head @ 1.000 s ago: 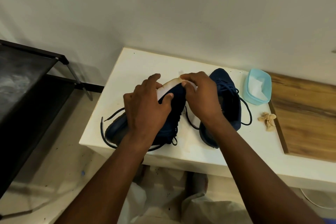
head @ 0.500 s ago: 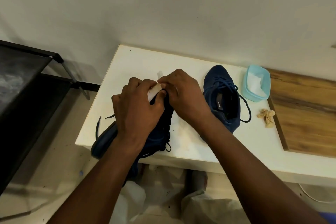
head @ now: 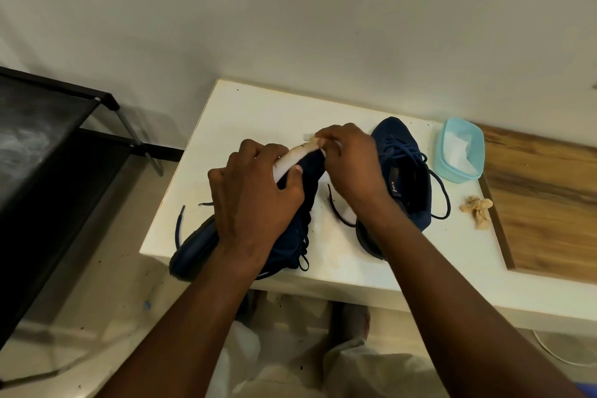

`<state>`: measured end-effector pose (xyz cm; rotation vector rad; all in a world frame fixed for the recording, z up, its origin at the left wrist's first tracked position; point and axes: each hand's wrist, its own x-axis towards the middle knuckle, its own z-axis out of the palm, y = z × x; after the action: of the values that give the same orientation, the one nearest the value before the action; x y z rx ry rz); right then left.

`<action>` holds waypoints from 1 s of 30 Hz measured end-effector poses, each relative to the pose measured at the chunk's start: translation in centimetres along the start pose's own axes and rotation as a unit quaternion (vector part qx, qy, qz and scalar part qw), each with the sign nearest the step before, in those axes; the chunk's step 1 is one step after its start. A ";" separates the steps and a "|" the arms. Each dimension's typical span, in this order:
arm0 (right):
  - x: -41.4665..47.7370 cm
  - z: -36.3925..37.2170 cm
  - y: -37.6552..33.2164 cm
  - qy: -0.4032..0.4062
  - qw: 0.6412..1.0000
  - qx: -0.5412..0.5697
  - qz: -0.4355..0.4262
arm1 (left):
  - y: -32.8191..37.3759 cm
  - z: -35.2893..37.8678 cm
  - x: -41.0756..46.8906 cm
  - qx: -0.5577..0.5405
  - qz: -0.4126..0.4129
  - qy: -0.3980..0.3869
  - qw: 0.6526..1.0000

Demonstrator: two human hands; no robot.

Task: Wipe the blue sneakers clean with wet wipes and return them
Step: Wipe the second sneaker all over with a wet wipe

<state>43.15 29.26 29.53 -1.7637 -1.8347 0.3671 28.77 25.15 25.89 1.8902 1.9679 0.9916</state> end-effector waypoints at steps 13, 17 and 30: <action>-1.5 1.1 -2.1 -0.076 0.990 -0.046 -0.114 | -0.1 0.0 0.2 -0.003 -0.004 0.004 1.000; 0.3 0.4 -0.5 -0.024 0.999 -0.005 -0.047 | 0.1 0.0 0.2 -0.005 -0.005 0.006 1.000; -1.0 0.5 -1.0 -0.003 0.999 0.019 -0.032 | 0.0 -0.1 0.2 0.003 -0.002 0.013 1.000</action>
<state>42.02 28.27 29.51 -1.6756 -1.8711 0.3805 28.69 25.27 26.00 1.8847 1.9902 1.0149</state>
